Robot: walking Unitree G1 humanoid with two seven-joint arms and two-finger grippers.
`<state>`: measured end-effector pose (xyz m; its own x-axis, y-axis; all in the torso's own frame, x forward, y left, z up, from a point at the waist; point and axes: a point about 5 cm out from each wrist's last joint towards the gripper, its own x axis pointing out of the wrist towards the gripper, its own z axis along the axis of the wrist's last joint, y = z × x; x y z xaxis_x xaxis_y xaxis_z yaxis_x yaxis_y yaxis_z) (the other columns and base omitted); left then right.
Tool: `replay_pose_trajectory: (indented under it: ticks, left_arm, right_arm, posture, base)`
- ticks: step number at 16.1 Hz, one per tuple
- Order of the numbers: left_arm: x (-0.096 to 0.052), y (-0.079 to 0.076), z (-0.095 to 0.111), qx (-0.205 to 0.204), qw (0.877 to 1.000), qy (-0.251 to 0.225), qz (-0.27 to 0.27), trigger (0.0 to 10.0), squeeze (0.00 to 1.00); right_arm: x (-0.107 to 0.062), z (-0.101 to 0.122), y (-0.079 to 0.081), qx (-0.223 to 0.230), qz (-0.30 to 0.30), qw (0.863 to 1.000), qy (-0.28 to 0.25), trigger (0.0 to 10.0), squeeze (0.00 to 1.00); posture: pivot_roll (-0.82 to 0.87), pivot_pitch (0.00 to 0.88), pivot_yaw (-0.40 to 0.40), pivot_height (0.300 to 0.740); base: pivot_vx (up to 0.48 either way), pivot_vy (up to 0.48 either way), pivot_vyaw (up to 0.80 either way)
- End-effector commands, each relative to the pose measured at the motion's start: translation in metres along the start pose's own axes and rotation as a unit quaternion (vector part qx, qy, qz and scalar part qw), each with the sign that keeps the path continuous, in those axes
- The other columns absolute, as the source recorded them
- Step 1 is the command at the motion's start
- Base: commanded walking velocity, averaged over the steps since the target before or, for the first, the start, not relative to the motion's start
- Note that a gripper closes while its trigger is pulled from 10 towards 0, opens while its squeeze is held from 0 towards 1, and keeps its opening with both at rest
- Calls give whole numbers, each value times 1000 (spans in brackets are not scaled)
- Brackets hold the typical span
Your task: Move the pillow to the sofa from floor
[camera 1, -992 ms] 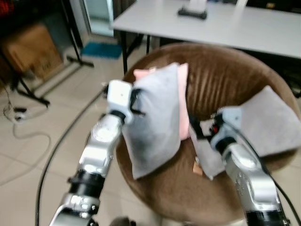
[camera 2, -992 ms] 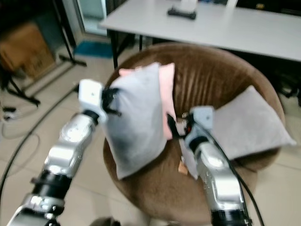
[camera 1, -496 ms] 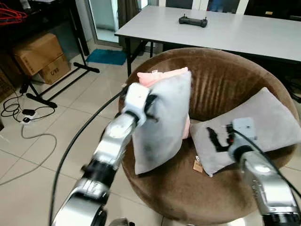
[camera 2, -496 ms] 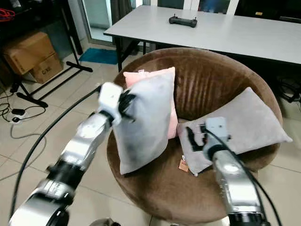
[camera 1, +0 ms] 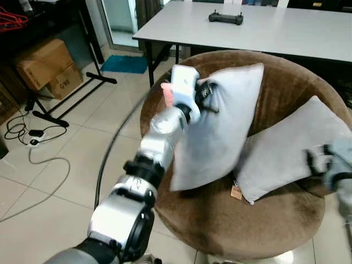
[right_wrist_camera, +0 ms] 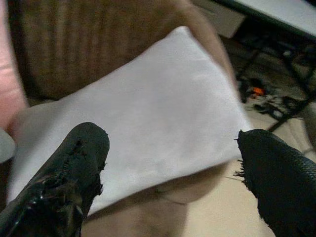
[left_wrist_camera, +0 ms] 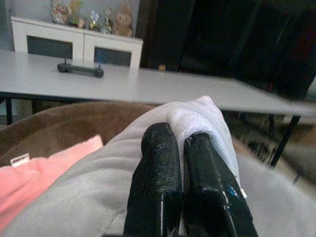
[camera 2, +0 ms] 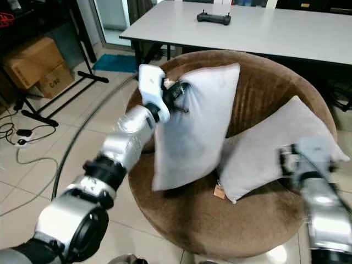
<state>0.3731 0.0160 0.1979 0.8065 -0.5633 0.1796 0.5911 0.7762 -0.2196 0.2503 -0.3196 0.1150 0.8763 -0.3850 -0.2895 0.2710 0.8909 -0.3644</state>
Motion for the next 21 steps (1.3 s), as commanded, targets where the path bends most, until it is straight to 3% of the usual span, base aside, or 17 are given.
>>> replay_pose_trajectory:
  ticks: [1, 4, 5, 7, 8, 9, 10, 11, 13, 15, 17, 19, 21]
  left_arm:
    - [26, -65, 20, -91, 992, -59, -69, 10000, 0]
    - [30, -73, 29, -183, 977, -85, -71, 10000, 0]
    - [30, -70, 24, -195, 975, -79, -67, 10000, 0]
    - [19, -52, -6, -185, 982, -33, -34, 10000, 0]
    - [-6, -23, -53, -127, 991, 44, 20, 10000, 0]
    - [-37, 4, -89, -66, 989, 111, 67, 10000, 0]
    - [-59, 21, -108, -25, 984, 153, 91, 10000, 0]
    - [-67, 28, -112, -5, 982, 162, 99, 10000, 0]
    - [-72, 40, -108, 46, 980, 165, 102, 10000, 0]
    - [-69, 55, -84, 143, 977, 131, 91, 10000, 0]
    - [-70, 64, -63, 166, 979, 85, 77, 10000, 0]
    - [-77, 70, -45, 158, 983, 53, 83, 10000, 0]
    - [-109, 78, -12, 178, 976, -5, 122, 10000, 0]
  right_arm:
    - [-3, 2, -11, -1, -17, 1000, -2, 10000, 0]
    - [-5, 7, -24, -5, -27, 1000, -10, 10000, 0]
    - [-6, 8, -24, -6, -26, 1000, -11, 10000, 0]
    - [-6, 10, -16, -7, -12, 1000, -14, 10000, 0]
    - [-8, 14, 0, -2, 20, 999, -26, 10000, 0]
    - [-11, 18, 18, 10, 60, 997, -42, 10000, 0]
    - [-15, 23, 36, 20, 102, 993, -57, 10000, 0]
    - [-18, 25, 48, 25, 130, 989, -63, 10000, 0]
    - [-23, 27, 71, 31, 180, 981, -69, 10000, 0]
    - [-27, 32, 94, 41, 215, 973, -73, 10000, 0]
    - [-32, 43, 106, 65, 236, 965, -91, 10000, 0]
    - [-35, 52, 112, 74, 248, 960, -111, 10000, 0]
    - [-42, 74, 118, 105, 247, 951, -152, 10000, 0]
  posture:
    - [-110, 0, 83, 740]
    - [-122, 0, 79, 740]
    - [-123, 0, 78, 740]
    - [-123, 0, 69, 740]
    - [-119, 0, 58, 740]
    - [-113, 0, 50, 740]
    - [-104, 1, 47, 740]
    - [-99, 2, 47, 740]
    - [-88, 8, 51, 740]
    - [-83, 2, 59, 740]
    - [-70, 0, 54, 740]
    - [-51, 0, 45, 740]
    - [-32, 0, 32, 740]
  base:
    - [0, 0, 0]
    - [0, 0, 0]
    - [0, 0, 0]
    - [0, 0, 0]
    - [0, 0, 0]
    - [0, 0, 0]
    - [0, 0, 0]
    - [0, 0, 0]
    - [0, 0, 0]
    - [0, 0, 0]
    - [0, 0, 0]
    - [0, 0, 0]
    - [0, 0, 0]
